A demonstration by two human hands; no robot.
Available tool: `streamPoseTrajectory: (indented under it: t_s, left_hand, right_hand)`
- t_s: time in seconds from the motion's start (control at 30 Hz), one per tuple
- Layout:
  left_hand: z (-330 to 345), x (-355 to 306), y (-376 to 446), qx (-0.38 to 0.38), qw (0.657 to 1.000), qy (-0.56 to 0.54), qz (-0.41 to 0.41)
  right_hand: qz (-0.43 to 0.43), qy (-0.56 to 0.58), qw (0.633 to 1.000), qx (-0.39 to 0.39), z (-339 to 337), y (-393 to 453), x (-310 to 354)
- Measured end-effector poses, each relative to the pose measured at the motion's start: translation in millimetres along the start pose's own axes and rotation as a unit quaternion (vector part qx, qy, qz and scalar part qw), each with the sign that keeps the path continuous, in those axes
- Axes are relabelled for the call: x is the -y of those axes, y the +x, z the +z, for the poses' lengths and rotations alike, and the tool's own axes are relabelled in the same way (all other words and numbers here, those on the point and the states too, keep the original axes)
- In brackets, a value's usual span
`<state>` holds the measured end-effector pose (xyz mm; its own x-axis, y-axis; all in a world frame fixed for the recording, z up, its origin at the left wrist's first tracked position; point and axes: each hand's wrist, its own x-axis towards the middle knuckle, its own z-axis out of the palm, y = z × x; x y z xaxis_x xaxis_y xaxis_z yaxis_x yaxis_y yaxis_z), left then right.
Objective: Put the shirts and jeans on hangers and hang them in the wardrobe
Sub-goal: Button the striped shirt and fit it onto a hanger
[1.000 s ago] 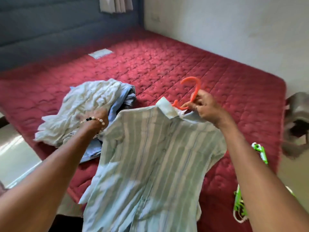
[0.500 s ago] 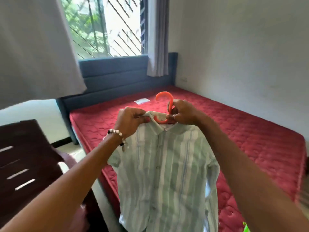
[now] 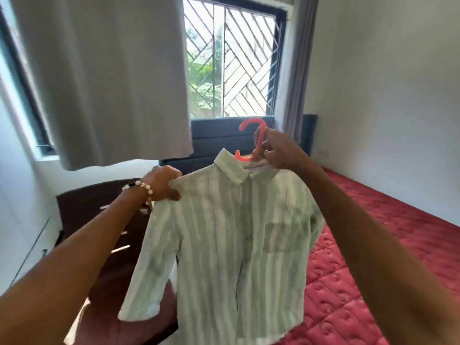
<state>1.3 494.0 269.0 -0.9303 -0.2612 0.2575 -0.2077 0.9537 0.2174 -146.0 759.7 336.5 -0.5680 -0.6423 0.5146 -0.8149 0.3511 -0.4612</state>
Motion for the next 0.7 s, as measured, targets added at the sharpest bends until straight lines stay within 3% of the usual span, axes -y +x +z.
streamPoseTrajectory:
  t_s: [0.2,0.33,0.4,0.47,0.57,0.7]
  left_hand:
    - [-52,38,-86,0.034,0.994,-0.034,-0.101]
    - [-87,37,-143,0.094,0.981,-0.157,-0.058]
    - [-98,14,-161,0.056,0.956,-0.283,-0.046]
    - [-111,-3,-173,0.039,0.938,-0.337,-0.068]
    - [-124,-8,-198,0.006,0.947,-0.307,-0.093]
    - [-135,-14,-233,-0.163,0.956,-0.231,-0.082]
  right_hand:
    - [-0.010,-0.047,0.998,0.042,7,-27,54]
    - [-0.045,-0.007,0.997,0.070,10,-46,107]
    - [-0.070,-0.011,0.992,0.101,18,-51,136]
    - [-0.086,0.009,0.989,0.117,29,-51,160]
    - [-0.111,0.057,0.983,0.133,43,-53,193]
    - [-0.122,0.072,0.979,0.147,60,-48,225]
